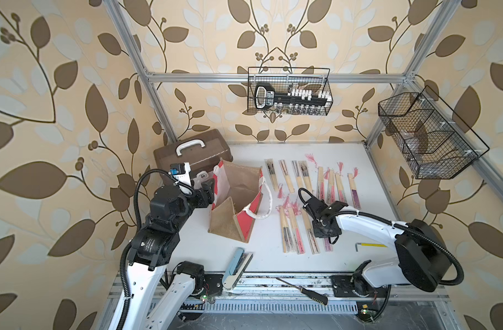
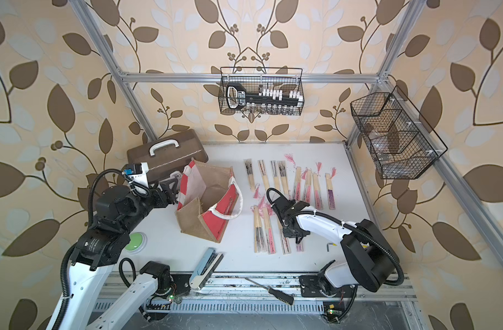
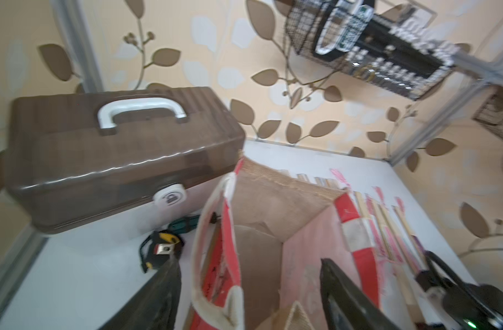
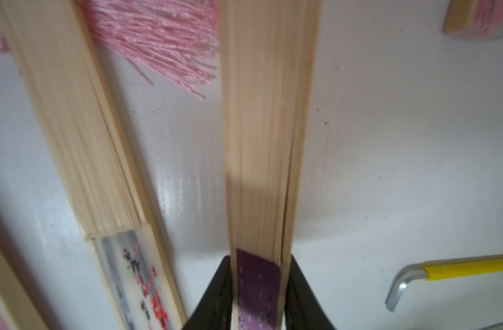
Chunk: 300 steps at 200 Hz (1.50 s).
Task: Take out the folding fans from the tote bags
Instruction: Place the folding fan at the center of the board, then reset both arms
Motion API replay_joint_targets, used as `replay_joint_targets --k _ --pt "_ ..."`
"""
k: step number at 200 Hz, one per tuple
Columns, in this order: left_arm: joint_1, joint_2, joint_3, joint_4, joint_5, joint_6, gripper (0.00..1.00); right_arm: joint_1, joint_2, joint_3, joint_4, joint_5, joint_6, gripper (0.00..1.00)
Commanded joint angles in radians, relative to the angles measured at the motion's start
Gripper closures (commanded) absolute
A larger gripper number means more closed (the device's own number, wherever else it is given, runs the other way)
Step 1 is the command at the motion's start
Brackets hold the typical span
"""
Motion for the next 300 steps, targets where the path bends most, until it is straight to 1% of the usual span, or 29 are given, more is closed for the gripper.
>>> replay_joint_targets --k 1,15,27,40,48,54,61,72,81,98,112,121,138,164,178,191,202,232,264,300 --pt "0.011 -0.009 -0.044 -0.002 -0.305 -0.087 0.14 -0.003 0.012 -0.025 0.024 -0.004 0.001 0.59" --pt "0.011 -0.008 -0.069 -0.009 -0.369 -0.114 0.12 -0.003 0.007 -0.025 0.029 -0.001 0.0 0.46" --pt "0.011 -0.009 -0.095 -0.012 -0.454 -0.141 0.09 -0.003 -0.003 -0.013 0.02 0.012 0.0 0.35" --pt "0.011 -0.009 -0.139 0.006 -0.545 -0.149 0.09 -0.002 -0.032 0.014 0.0 0.035 -0.001 0.26" --pt "0.011 -0.01 -0.156 0.015 -0.588 -0.183 0.08 -0.003 -0.058 0.033 -0.012 0.054 -0.003 0.21" --pt "0.011 -0.012 -0.168 0.03 -0.593 -0.191 0.08 -0.006 -0.081 0.051 -0.022 0.079 -0.003 0.18" --pt "0.012 -0.015 -0.2 0.075 -0.587 -0.193 0.06 -0.006 -0.115 0.07 -0.024 0.112 -0.006 0.16" --pt "0.01 -0.02 -0.278 0.176 -0.597 -0.188 0.05 -0.019 -0.182 0.089 -0.007 0.153 -0.021 0.14" --pt "0.01 -0.017 -0.342 0.254 -0.616 -0.171 0.05 -0.032 -0.248 0.092 0.037 0.192 -0.063 0.13" --pt "0.01 0.002 -0.429 0.362 -0.664 -0.138 0.05 -0.052 -0.395 0.049 0.194 0.296 -0.186 0.11" --pt "0.009 0.013 -0.492 0.444 -0.683 -0.129 0.05 -0.071 -0.5 -0.04 0.375 0.375 -0.315 0.08" --pt "0.007 0.018 -0.535 0.504 -0.684 -0.108 0.05 -0.087 -0.558 -0.093 0.453 0.437 -0.342 0.04" --pt "0.004 0.033 -0.595 0.574 -0.698 -0.07 0.04 -0.137 -0.647 -0.202 0.602 0.457 -0.405 0.04" --pt "-0.008 0.073 -0.66 0.687 -0.686 0.002 0.05 -0.214 -0.722 -0.335 0.727 0.479 -0.399 0.05" --pt "-0.008 0.099 -0.686 0.728 -0.704 0.019 0.04 -0.232 -0.761 -0.407 0.8 0.503 -0.42 0.05" --pt "-0.008 0.12 -0.709 0.775 -0.686 0.05 0.04 -0.244 -0.8 -0.474 0.878 0.532 -0.445 0.05" --pt "-0.008 0.128 -0.73 0.812 -0.673 0.063 0.04 -0.264 -0.833 -0.527 0.934 0.522 -0.465 0.05" --pt "-0.008 0.144 -0.788 0.91 -0.642 0.108 0.04 -0.343 -0.911 -0.636 1.051 0.468 -0.44 0.09" --pt "-0.008 0.216 -0.792 0.964 -0.631 0.129 0.04 -0.406 -0.898 -0.736 1.26 0.386 -0.467 0.1" --pt "0.0 0.334 -0.765 1.049 -0.617 0.16 0.04 -0.45 -0.756 -0.771 1.494 0.342 -0.504 0.08"
